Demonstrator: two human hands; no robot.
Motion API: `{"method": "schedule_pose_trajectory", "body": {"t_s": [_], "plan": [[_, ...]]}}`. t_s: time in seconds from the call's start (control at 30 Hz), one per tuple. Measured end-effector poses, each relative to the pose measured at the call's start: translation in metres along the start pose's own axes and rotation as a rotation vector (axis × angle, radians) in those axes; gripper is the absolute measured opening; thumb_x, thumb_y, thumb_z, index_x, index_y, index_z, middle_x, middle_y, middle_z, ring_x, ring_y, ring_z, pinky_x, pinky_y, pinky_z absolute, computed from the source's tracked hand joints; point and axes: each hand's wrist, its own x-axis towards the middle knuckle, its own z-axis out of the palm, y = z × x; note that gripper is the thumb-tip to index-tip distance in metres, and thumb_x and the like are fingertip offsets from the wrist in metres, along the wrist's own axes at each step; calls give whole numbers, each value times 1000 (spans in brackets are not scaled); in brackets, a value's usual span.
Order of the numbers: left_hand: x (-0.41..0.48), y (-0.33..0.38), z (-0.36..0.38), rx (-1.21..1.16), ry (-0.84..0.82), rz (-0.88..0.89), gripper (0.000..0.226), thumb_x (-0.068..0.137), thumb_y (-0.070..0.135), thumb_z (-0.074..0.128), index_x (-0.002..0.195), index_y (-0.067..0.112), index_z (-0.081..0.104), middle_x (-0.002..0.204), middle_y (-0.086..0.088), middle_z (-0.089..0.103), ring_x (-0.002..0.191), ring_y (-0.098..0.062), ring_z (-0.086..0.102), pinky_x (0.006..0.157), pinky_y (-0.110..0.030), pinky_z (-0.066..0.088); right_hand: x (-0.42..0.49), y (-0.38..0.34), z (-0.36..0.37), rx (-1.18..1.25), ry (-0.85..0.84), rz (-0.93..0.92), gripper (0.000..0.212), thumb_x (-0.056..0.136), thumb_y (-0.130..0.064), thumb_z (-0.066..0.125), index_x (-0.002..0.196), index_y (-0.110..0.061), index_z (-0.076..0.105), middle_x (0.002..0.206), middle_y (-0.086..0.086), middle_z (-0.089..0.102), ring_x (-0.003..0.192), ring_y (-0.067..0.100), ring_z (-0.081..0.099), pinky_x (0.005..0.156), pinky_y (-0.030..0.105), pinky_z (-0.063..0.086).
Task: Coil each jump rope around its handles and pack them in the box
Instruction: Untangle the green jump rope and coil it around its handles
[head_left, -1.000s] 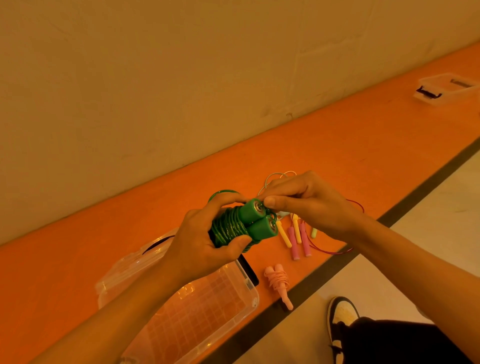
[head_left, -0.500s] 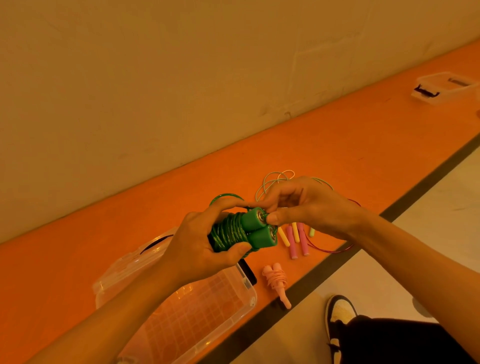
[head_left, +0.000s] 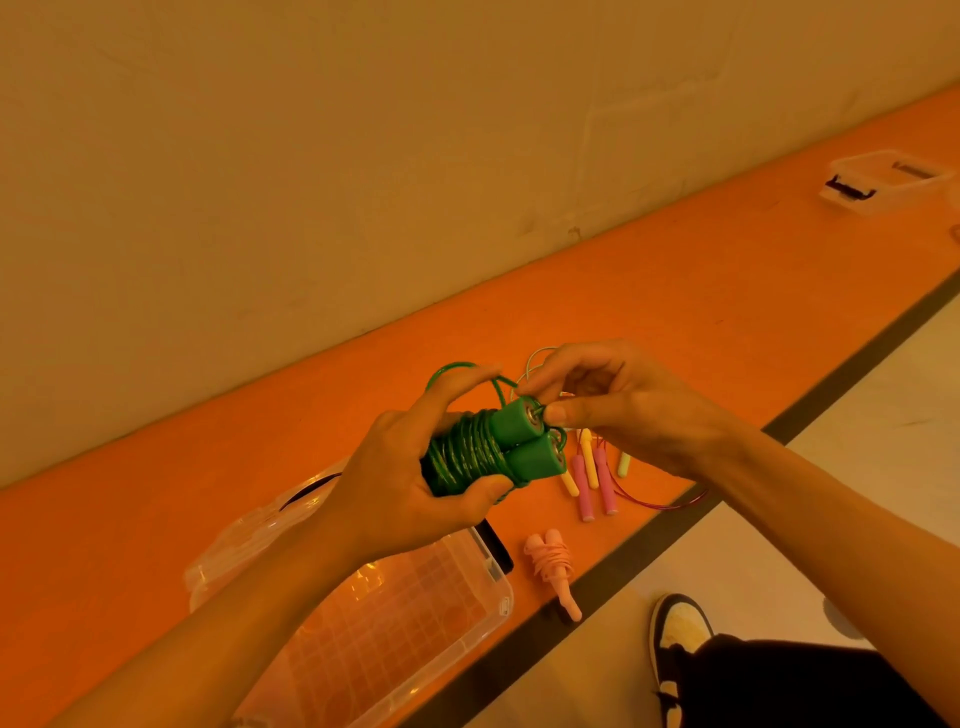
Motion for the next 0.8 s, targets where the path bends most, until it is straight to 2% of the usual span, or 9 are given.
{"method": "schedule_pose_trajectory", "body": {"t_s": [0.13, 0.23, 0.33, 0.47, 0.57, 0.67, 0.8], "plan": [[-4, 2, -1, -2, -4, -28, 88, 71, 38, 75, 142, 59, 28, 86, 4, 74, 54, -22, 67, 50, -43, 54, 0, 2, -1, 60, -82, 23, 45, 78, -10, 73, 121, -22, 68, 84, 1, 68, 83, 12, 66, 79, 27, 55], [-9, -4, -2, 77, -41, -25, 94, 70, 41, 77, 147, 50, 24, 81, 8, 72, 52, -14, 65, 48, -39, 53, -3, 3, -3, 12, -136, 101, 50, 82, -12, 68, 131, -14, 58, 86, 0, 68, 83, 12, 67, 76, 24, 55], [-12, -6, 0, 120, -82, -24, 95, 70, 45, 76, 149, 46, 22, 82, 12, 71, 55, -10, 66, 50, -35, 53, -2, 4, -1, -52, -96, 179, 42, 86, -12, 66, 128, -11, 59, 85, 3, 68, 78, 12, 68, 69, 23, 55], [-13, -6, 6, 141, -114, -13, 95, 71, 46, 74, 148, 52, 18, 79, 7, 72, 53, -11, 64, 50, -34, 51, 2, 5, 2, -94, -113, 218, 31, 92, -17, 64, 122, -11, 67, 88, 23, 56, 67, 13, 56, 58, 25, 51], [-13, -6, 8, 118, -122, -24, 93, 72, 45, 74, 147, 52, 20, 78, 7, 72, 51, -11, 63, 49, -31, 51, 3, 4, 5, -60, -147, 246, 20, 92, -19, 61, 105, -8, 72, 80, 16, 51, 59, 10, 49, 52, 24, 45], [-12, -6, 9, 88, -123, -33, 92, 72, 43, 75, 148, 50, 23, 77, 7, 72, 52, -12, 64, 49, -28, 50, 2, 4, 3, -52, -199, 281, 15, 93, -19, 61, 100, -9, 71, 83, 14, 57, 59, 11, 53, 51, 23, 47], [-15, -8, 11, 94, -122, -40, 96, 72, 43, 77, 148, 53, 19, 77, 3, 71, 53, -16, 64, 50, -40, 52, 0, 4, 3, -150, -166, 278, 14, 92, -16, 62, 96, -4, 70, 78, 7, 65, 59, 10, 58, 53, 23, 51]]}}
